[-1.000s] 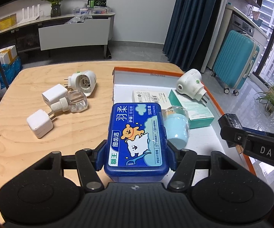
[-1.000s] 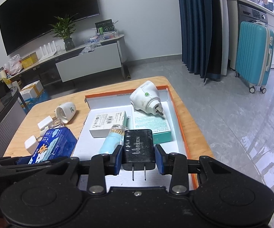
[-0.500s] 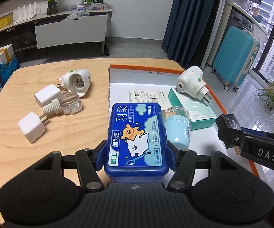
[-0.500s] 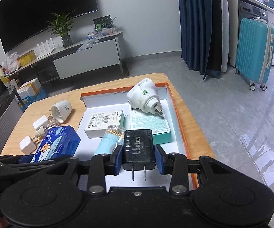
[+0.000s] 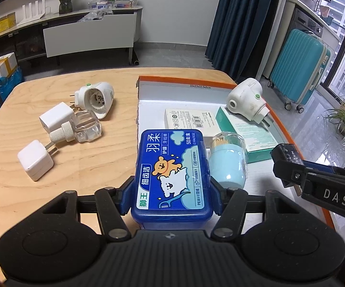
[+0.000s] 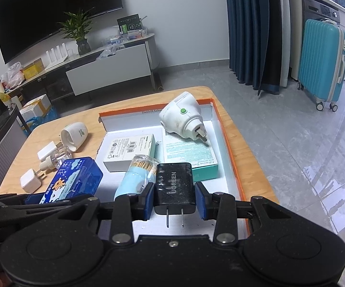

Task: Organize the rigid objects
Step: 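Carry the blue case and black charger over the open box with both tools, then lower the blue case and charger into the open box and open both tools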

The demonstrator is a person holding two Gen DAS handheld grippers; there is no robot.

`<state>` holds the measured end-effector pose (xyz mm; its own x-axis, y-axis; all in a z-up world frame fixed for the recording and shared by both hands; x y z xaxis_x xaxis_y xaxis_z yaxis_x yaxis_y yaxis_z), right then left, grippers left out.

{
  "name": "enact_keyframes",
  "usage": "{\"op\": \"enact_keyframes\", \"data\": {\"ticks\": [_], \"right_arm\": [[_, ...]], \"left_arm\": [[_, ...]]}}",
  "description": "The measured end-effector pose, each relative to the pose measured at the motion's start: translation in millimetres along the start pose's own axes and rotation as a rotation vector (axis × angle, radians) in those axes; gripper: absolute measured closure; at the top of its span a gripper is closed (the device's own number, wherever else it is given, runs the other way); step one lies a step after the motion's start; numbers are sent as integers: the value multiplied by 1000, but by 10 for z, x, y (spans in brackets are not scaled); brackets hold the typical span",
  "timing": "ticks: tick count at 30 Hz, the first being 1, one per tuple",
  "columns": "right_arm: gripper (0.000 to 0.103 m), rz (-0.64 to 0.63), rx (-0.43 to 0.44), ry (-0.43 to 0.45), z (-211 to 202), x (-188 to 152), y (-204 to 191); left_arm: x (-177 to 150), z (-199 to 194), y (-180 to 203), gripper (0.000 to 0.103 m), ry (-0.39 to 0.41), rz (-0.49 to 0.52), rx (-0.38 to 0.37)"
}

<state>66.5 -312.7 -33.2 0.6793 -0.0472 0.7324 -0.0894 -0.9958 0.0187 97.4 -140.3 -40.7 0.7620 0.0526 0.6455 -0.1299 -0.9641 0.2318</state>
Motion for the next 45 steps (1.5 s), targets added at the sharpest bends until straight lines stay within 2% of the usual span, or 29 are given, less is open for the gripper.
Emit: {"op": "enact_keyframes", "data": {"ticks": [17,28,31,35,41,45], "right_arm": [[57,16,-1,-11,107,-8,47],[57,48,-4,62,-89,37,136],[56,42,-7,66,-129,41,135],[56,32,-5,76,-179,58,94],[46,16,-3,96,-265,84,-7],[30,9,-6,110,-322,97,-72]], "left_arm": [[16,125,30,41,-22,3,-1],[1,202,72,41,-45,20,-5],[-32,203,75,34,-61,8,-36],[-23,126,79,28,-47,9,-37],[42,-70,7,19,-11,-15,-6],[67,-181,-70,12,6,-15,37]]}}
Point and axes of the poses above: each gripper's, at about its wrist camera, not at the fingertips, and z roughly the way its jaws point, y to its right, x to its top, the point moved 3 cm from there along z, roughly the way its jaws point, and after that the axes turned 9 degrees about -z, right-handed, at the moved point
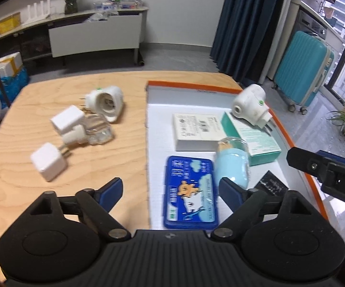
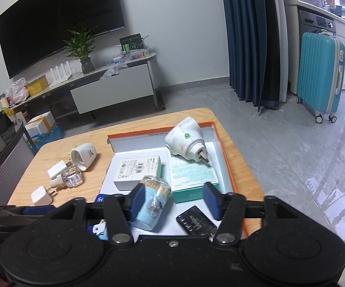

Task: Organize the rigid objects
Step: 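Lower the blue case and charger into the open box and open both tools, then withdraw both tools from the open box toward the white adapters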

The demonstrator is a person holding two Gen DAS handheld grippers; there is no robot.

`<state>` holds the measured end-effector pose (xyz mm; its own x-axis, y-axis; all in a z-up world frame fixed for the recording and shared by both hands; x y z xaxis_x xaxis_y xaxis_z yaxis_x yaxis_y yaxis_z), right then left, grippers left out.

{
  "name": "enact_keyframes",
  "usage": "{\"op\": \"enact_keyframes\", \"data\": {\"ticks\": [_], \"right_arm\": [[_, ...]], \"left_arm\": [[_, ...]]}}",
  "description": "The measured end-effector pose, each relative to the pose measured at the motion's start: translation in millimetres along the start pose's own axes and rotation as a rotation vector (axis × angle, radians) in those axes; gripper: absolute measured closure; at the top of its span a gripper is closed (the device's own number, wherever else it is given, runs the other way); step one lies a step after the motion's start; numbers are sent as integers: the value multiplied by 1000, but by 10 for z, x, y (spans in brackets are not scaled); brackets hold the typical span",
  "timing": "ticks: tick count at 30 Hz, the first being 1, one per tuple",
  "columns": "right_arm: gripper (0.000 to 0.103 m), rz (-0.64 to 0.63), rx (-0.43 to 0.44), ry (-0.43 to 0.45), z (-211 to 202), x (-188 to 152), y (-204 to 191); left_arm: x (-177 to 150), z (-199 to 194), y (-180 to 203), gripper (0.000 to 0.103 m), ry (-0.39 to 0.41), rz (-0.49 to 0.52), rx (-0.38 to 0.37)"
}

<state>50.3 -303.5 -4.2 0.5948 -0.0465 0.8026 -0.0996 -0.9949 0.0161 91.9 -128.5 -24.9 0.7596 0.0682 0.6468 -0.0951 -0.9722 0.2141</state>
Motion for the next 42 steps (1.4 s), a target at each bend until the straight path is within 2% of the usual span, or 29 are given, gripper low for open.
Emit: {"op": "enact_keyframes", "data": {"ticks": [9,21,42], "right_arm": [[22,-41,19,11,-101,23,-194],[21,-106,66,2,-94,38,-549],[21,-172,151,-44,143,-12,-951]], "left_arm": [[14,-180,-207,7,36,-23,49],[31,-330,-474,6,71,-63,75],[-19,-312,-1139,5,73,-175,146]]}}
Point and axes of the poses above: each gripper's, at about its wrist camera, not at the fingertips, and z roughly the way its jaws point, y to its right, x to its top, the point moved 3 cm from there along z, roughly the way its jaws point, and after that the axes turned 9 degrees about -z, right-handed, at the moved point
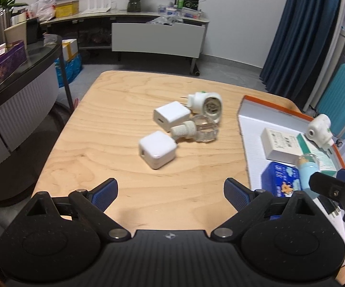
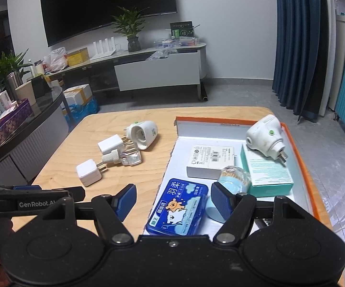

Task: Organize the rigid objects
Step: 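Withdraw both tools from the open box toward the white adapters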

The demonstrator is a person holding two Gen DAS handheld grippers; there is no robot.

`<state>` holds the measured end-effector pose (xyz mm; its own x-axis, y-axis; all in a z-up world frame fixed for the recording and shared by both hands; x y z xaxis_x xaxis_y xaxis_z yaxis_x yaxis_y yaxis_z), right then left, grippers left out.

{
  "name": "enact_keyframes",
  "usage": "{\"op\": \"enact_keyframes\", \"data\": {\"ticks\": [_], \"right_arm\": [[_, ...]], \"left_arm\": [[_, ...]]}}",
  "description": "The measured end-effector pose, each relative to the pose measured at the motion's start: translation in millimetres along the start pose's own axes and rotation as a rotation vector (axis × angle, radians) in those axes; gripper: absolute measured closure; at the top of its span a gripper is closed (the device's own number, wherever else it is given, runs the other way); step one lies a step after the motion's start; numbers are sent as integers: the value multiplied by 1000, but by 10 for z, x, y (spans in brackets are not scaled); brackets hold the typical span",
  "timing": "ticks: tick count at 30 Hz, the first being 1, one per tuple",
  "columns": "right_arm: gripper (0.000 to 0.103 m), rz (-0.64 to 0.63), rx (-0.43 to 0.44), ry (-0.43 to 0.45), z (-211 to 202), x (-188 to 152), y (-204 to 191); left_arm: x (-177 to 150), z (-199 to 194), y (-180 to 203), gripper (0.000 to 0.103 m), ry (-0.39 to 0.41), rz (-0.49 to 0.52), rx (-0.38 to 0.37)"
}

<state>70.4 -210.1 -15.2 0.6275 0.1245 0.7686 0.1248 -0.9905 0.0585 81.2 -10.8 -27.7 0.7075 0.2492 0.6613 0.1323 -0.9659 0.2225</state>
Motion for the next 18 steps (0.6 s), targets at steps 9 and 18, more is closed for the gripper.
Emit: {"op": "enact_keyframes", "data": {"ticks": [9,18], "right_arm": [[21,-3,19,-20,124,0,-34],[21,-7,32,-37,249,0,-42]], "left_arm": [[37,130,-185,3,-13,-51,43],[130,442,-193,2,17,63,7]]}}
Point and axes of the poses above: each gripper's, at about its wrist camera, not at the fingertips, and z roughly the way its jaws point, y to its right, x to its top, the point moved 3 cm from there along z, roughly the way its jaws point, and after that the axes turned 9 degrees about -z, right-handed, at the moved point
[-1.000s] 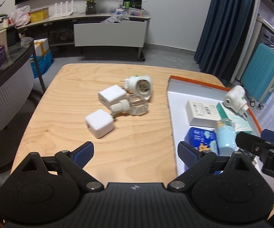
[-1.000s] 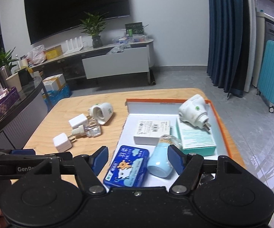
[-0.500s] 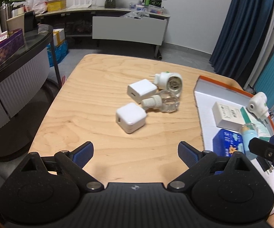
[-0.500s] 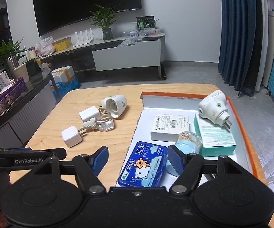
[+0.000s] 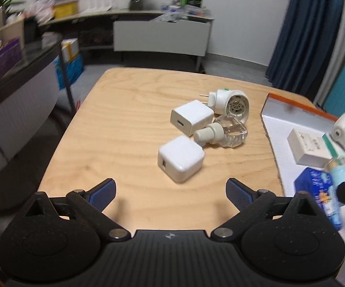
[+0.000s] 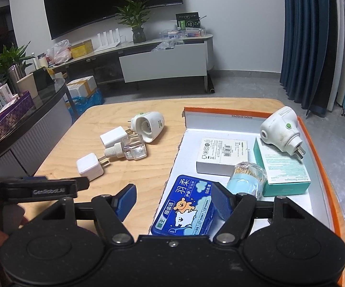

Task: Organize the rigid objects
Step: 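Withdraw both tools from the open box toward the white adapters, then grasp the white square adapter with the left tool while the right tool grasps the glass diffuser bottle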

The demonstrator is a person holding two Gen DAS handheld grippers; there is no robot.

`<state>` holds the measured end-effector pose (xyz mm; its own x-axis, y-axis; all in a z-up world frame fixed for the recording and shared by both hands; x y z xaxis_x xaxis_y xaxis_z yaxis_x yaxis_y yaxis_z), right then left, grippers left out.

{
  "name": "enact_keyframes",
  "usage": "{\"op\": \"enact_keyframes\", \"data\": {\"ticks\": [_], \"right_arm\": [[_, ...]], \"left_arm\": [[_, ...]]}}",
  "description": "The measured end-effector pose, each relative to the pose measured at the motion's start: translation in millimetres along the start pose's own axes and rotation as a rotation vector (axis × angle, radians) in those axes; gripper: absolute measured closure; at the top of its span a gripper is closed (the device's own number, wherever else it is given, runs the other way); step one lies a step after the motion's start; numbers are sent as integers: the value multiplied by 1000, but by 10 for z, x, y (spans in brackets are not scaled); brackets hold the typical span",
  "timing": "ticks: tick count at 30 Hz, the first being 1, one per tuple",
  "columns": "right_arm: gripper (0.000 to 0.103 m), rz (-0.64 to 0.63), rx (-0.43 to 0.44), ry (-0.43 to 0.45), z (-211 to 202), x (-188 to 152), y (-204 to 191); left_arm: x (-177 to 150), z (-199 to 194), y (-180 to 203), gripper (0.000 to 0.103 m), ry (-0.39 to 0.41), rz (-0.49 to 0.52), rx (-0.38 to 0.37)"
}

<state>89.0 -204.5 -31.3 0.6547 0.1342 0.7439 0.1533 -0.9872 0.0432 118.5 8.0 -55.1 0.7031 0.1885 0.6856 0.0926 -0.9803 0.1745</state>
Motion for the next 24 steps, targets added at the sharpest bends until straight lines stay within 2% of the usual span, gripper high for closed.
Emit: {"op": "enact_keyframes", "data": {"ticks": [3,8,10,11,12,13,14,15,16,18,24], "right_arm": [[21,-3,1,-7,46,8,-11],[21,-9,1,-12,130,30,-41],[21,-14,3,-16,163,40,-58],[21,-15,4,-18,180,46,-69],[21,-17,6,-20,199,53,-79],[21,-19,9,-22,221,61,-92],[21,-21,12,-24,242,71,-103],[21,-24,15,-28,269,83,-120],[21,-29,17,-31,294,97,-140],[21,-41,27,-30,339,137,-181],[15,-82,94,-22,576,337,-338]], "left_arm": [[50,147,2,3,14,79,-5],[113,346,-10,6,23,149,-46],[111,413,9,13,11,179,-59],[105,430,19,21,8,192,-70],[103,446,23,22,7,200,-76],[107,445,19,25,15,198,-77],[113,441,20,32,19,191,-83],[122,436,19,41,24,183,-95],[127,429,25,54,30,178,-96],[132,415,26,61,38,170,-95],[155,350,-135,61,18,72,-97]]}}
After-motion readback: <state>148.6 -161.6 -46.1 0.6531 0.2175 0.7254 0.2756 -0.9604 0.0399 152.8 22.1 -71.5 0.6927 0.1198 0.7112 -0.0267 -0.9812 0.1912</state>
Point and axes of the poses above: each gripper's, at about its wrist camera, not at the fingertips, and z roughly the way its jaws point, y to its right, x to its top, the point moved 3 cm from there along z, roughly the way its jaws point, and after that the axes turned 9 degrees about -z, right-handed, at the moved point
